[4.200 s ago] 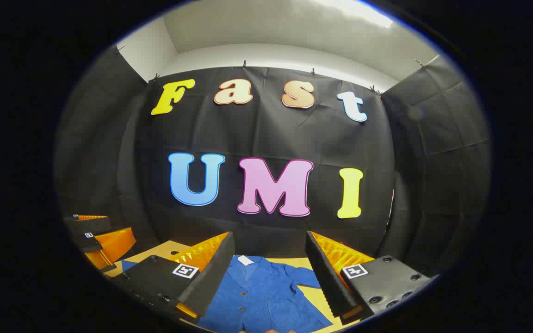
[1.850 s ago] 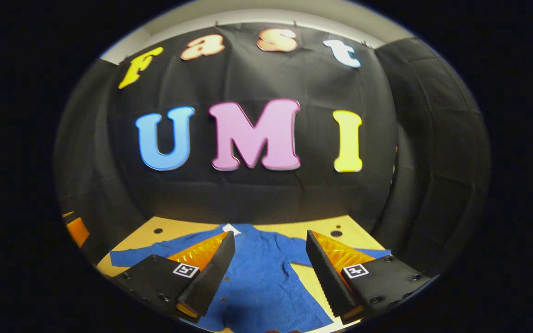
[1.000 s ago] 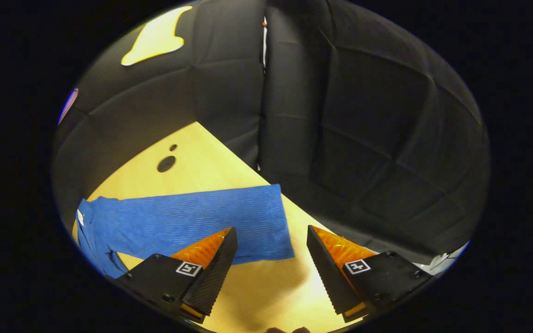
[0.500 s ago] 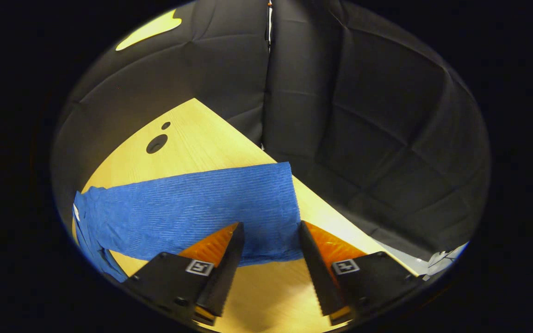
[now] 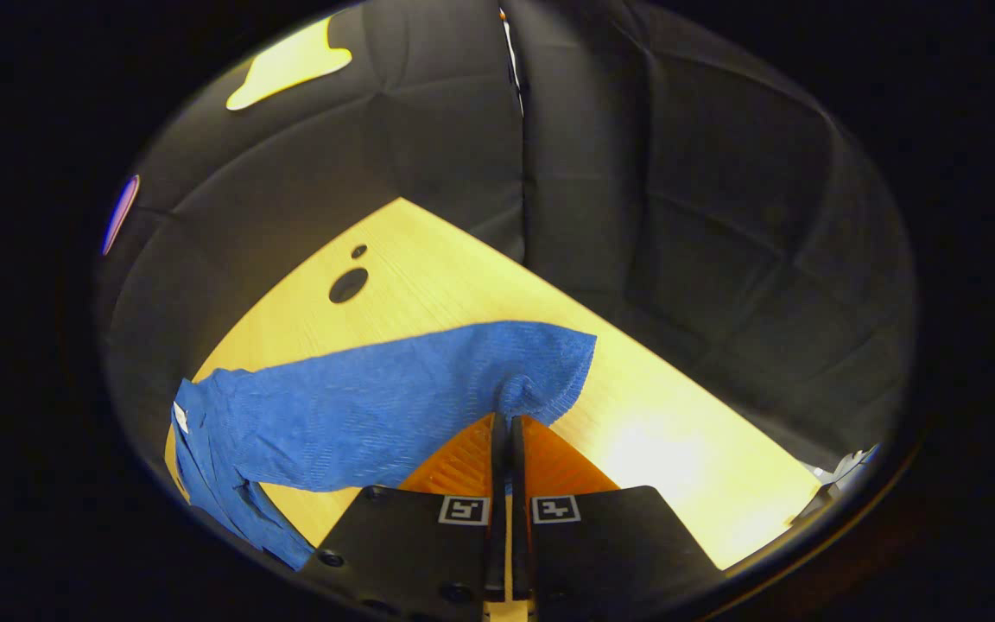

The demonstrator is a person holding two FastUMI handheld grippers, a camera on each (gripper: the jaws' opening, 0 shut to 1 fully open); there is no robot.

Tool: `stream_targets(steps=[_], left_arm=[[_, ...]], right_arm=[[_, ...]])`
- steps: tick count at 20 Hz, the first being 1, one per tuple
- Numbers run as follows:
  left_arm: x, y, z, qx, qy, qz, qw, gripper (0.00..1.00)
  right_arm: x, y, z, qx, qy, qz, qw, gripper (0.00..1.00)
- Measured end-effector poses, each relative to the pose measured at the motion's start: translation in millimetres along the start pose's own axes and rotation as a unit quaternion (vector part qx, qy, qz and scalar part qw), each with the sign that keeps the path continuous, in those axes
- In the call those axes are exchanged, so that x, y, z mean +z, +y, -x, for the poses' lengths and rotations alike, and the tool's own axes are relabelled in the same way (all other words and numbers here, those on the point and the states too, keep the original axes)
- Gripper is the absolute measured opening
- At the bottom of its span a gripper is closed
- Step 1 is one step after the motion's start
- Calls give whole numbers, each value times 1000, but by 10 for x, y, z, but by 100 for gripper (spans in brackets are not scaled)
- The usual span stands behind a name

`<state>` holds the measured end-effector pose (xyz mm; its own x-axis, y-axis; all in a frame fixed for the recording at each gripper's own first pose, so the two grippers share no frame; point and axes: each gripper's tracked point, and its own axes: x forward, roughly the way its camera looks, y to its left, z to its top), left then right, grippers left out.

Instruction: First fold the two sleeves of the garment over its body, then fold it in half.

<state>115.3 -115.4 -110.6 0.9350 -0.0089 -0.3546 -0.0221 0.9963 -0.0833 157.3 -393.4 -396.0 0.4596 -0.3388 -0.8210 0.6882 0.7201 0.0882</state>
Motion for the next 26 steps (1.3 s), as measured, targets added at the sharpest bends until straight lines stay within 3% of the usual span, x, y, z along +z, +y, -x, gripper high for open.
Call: stream_targets(steps=[1,2,5,8,9,13,16,21,24,25,26], left_arm=[[4,47,8,0,0,2,1000,83],[27,91,14,-1,-4,3,1000,84],[64,211,44,-8,-13,5,1000,83],[130,398,132,-10,-23,21,999,84],[148,483,163,-7,-27,25,999,83],[42,938,291,20,-24,44,999,83],[-101,1356,437,54,-16,62,997,83],[-318,2024,594,111,-4,91,990,83],[-456,2431,628,147,0,105,984,83],[-495,2561,626,157,3,108,982,84],[-543,2683,615,168,9,109,980,83]], right_arm=[[95,105,147,14,-20,-11,1000,0],[177,242,284,29,-33,-22,999,4],[231,747,647,73,-50,-8,996,4],[179,1439,955,119,-60,19,991,0],[93,1746,1085,142,-58,27,988,3],[-447,2917,1579,227,-37,94,969,0],[-988,3664,1830,263,-13,151,953,4],[-1785,4719,2201,324,26,190,927,3],[-2297,5084,2251,325,34,244,913,4],[-2508,5142,2242,321,46,260,910,9],[-2694,5124,2231,317,61,278,905,2]])
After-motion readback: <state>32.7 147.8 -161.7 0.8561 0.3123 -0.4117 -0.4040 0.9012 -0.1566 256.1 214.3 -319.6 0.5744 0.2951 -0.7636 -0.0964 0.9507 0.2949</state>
